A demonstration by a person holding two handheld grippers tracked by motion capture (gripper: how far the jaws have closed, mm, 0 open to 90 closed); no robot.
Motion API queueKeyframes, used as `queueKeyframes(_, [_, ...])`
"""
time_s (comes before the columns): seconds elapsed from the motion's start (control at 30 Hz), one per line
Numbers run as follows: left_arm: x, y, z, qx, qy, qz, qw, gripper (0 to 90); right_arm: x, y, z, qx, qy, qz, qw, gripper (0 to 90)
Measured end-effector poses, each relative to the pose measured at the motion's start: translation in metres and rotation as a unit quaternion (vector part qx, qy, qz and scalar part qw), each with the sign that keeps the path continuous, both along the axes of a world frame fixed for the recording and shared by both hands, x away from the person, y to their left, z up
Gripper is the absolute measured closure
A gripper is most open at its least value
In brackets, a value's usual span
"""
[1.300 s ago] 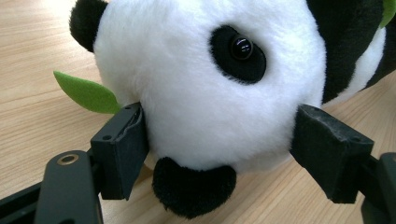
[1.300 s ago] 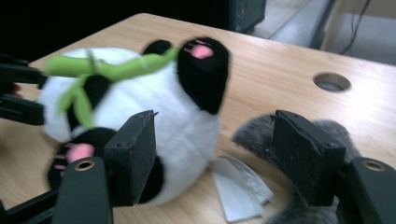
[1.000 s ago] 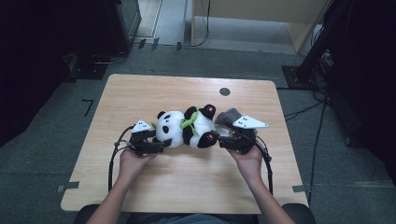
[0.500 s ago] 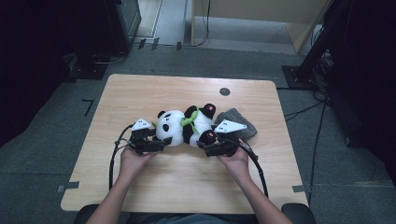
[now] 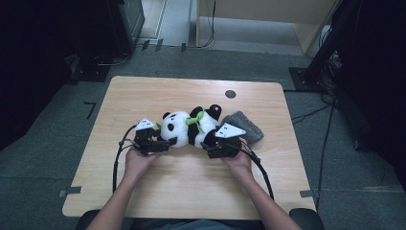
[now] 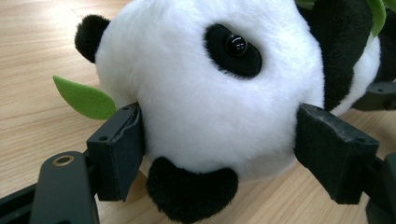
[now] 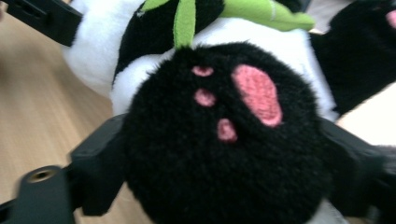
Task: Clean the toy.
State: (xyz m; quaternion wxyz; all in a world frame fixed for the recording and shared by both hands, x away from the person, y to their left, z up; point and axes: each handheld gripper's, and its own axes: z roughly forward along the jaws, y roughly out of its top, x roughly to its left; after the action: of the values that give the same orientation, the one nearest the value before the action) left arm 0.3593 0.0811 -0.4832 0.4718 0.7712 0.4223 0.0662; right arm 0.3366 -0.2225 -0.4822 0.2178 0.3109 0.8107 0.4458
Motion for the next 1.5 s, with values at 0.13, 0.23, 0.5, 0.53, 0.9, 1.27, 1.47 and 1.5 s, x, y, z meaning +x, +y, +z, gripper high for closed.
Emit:
queueKeyframes(0.13, [0.000, -0.003, 0.000, 0.006, -0.004, 0.000, 1.0000, 20.3, -0.002, 0.000, 0.001, -0.016, -0.014, -0.009, 0.9997, 32.1])
queueKeyframes(0.23, [0.001, -0.002, 0.001, 0.001, -0.005, 0.000, 1.0000, 19.9, -0.001, -0.004, 0.005, 0.003, 0.001, -0.009, 1.0000, 48.6])
queueKeyframes(0.5, [-0.005, 0.002, 0.011, -0.004, -0.037, -0.024, 0.9990, 6.9, 0.005, -0.017, 0.029, 0.050, 0.053, -0.007, 0.9973, 56.3])
queueKeyframes(0.53, [-0.007, 0.003, 0.012, -0.002, -0.038, -0.030, 0.9988, 6.2, 0.004, -0.017, 0.032, 0.055, 0.057, -0.009, 0.9969, 56.3])
queueKeyframes(0.9, [-0.014, 0.001, 0.007, -0.003, -0.086, -0.064, 0.9942, 1.3, -0.002, -0.028, 0.060, 0.129, 0.089, -0.014, 0.9876, 55.5])
queueKeyframes(1.27, [-0.019, -0.002, 0.021, -0.001, -0.120, -0.026, 0.9924, 27.3, -0.008, -0.022, 0.064, 0.151, 0.116, 0.008, 0.9816, 52.6])
queueKeyframes(1.47, [-0.019, 0.002, 0.032, -0.014, -0.082, -0.030, 0.9961, 46.7, -0.009, -0.021, 0.061, 0.133, 0.075, 0.011, 0.9883, 33.1])
queueKeyframes(1.5, [-0.018, 0.002, 0.031, -0.014, -0.074, -0.032, 0.9966, 47.7, -0.009, -0.020, 0.061, 0.125, 0.065, 0.015, 0.9899, 30.8])
